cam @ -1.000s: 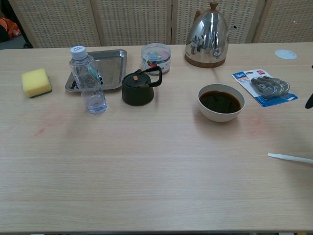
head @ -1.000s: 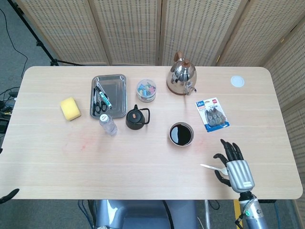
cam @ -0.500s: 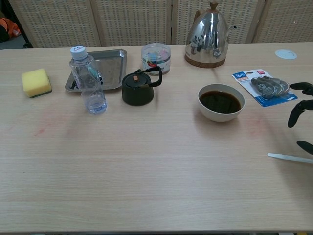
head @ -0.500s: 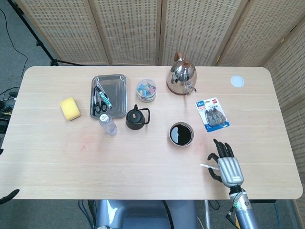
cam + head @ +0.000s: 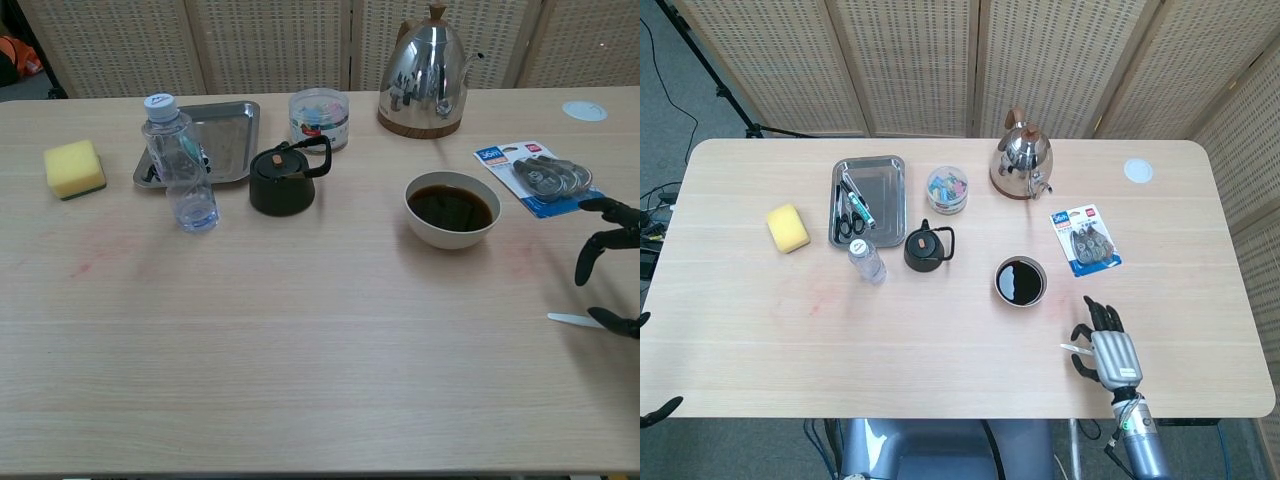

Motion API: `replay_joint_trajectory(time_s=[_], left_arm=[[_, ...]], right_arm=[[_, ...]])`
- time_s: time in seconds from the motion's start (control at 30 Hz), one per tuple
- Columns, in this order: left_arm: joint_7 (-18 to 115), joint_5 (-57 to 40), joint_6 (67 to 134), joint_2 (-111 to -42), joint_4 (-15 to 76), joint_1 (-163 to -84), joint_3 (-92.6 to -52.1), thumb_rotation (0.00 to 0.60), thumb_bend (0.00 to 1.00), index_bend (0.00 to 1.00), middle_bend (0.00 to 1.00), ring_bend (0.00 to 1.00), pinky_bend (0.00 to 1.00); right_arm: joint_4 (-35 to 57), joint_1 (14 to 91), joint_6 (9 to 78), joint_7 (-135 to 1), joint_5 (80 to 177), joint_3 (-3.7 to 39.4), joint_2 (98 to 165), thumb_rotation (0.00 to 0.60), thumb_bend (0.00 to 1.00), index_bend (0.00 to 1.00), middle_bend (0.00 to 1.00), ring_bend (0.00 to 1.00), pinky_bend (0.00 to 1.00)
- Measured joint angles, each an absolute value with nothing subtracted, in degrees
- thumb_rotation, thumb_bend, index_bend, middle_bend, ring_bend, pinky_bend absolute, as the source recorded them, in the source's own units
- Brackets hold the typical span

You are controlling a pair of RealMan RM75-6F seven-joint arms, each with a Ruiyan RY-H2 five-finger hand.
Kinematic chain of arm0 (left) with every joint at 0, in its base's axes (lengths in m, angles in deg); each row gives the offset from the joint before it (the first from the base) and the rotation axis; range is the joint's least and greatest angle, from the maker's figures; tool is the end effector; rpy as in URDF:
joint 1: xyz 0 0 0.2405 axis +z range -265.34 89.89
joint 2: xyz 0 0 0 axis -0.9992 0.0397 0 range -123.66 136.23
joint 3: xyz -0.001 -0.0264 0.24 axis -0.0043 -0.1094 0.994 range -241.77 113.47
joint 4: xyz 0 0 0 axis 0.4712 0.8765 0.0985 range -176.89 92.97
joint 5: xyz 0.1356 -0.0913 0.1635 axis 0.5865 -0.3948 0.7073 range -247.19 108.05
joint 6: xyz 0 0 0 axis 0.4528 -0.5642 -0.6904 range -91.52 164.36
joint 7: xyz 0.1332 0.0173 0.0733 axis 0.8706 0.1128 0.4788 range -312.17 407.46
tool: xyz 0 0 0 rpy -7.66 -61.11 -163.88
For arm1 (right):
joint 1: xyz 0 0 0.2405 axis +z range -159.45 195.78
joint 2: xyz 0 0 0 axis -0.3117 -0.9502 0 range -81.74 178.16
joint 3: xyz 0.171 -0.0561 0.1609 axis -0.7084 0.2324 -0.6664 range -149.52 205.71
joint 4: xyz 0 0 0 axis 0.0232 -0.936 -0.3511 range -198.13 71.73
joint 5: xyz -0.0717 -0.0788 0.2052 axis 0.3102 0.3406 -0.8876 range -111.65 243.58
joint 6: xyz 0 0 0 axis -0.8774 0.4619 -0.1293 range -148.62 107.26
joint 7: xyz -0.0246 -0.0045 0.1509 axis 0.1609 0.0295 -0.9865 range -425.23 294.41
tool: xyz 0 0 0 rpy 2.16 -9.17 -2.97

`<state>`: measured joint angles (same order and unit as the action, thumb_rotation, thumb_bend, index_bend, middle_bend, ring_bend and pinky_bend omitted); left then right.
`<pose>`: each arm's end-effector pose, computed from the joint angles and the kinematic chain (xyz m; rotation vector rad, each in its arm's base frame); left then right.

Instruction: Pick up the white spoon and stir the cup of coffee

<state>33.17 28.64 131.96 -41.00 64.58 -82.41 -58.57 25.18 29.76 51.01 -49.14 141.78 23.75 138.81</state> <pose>-0.2737 0.1056 0.1904 -1.3383 -1.0923 -1.0577 -0.2438 -0.2149 -0.0292 1.4945 -1.1774 0.8672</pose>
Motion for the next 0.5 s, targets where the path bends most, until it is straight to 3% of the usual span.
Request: replay_joint_trajectory(time_s=[0.5], left_arm=[[32.66, 28.39, 132.02, -40.84, 64.41, -82.40, -58.63, 0.600, 0.00, 0.00, 0.00, 0.00, 0.00]], right_arm=[[24.35, 30.98, 49.74, -44.58, 136.89, 22.75, 142.01, 0.600, 0.40, 0.48, 0.00, 0.00, 0.00]])
